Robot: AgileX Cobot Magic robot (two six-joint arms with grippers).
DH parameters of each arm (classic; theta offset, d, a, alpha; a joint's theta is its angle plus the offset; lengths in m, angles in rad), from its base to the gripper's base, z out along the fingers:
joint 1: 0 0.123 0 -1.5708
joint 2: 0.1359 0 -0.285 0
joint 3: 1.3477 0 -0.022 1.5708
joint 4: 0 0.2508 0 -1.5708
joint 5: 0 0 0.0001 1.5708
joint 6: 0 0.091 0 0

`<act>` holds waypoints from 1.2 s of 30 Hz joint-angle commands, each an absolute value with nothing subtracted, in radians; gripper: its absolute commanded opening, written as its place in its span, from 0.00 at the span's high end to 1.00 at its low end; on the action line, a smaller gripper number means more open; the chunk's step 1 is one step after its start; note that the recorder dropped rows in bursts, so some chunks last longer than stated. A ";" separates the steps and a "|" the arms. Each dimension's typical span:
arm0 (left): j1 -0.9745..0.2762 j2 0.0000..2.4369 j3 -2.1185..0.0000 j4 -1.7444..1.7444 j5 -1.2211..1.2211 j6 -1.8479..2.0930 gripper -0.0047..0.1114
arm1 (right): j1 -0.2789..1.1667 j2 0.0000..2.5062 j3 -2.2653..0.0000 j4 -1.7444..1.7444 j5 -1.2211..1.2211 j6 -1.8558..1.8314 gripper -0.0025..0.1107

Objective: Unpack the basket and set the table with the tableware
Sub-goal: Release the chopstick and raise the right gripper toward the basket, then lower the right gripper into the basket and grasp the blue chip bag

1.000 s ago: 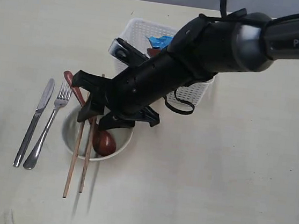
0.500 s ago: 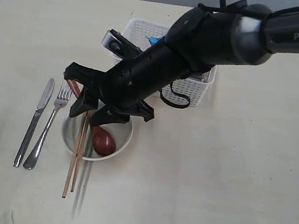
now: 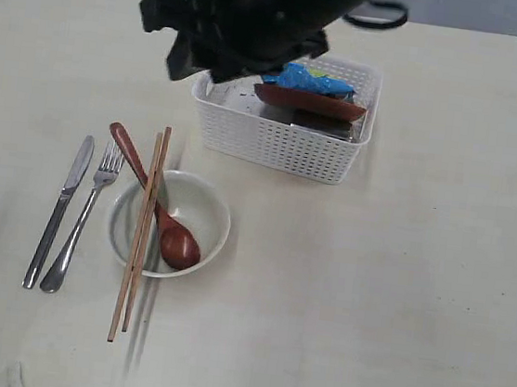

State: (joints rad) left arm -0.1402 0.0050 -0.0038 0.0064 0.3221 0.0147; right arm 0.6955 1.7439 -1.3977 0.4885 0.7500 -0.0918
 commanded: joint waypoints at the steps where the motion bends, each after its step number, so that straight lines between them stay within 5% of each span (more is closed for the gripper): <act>1: -0.137 0.000 0.000 0.000 0.321 0.011 0.96 | 0.691 1.712 -1.458 -0.012 0.949 0.047 0.58; 6: -0.137 0.000 0.000 0.000 0.321 0.011 0.96 | 0.691 1.715 -1.403 -0.254 1.181 -0.069 0.61; 16: -0.137 0.000 0.000 0.000 0.321 0.011 0.96 | 0.689 1.743 -1.313 -0.295 0.872 -0.049 0.61; 36: -0.137 0.000 0.000 0.000 0.321 0.011 0.96 | 0.689 1.868 -1.313 -0.398 0.809 0.030 0.60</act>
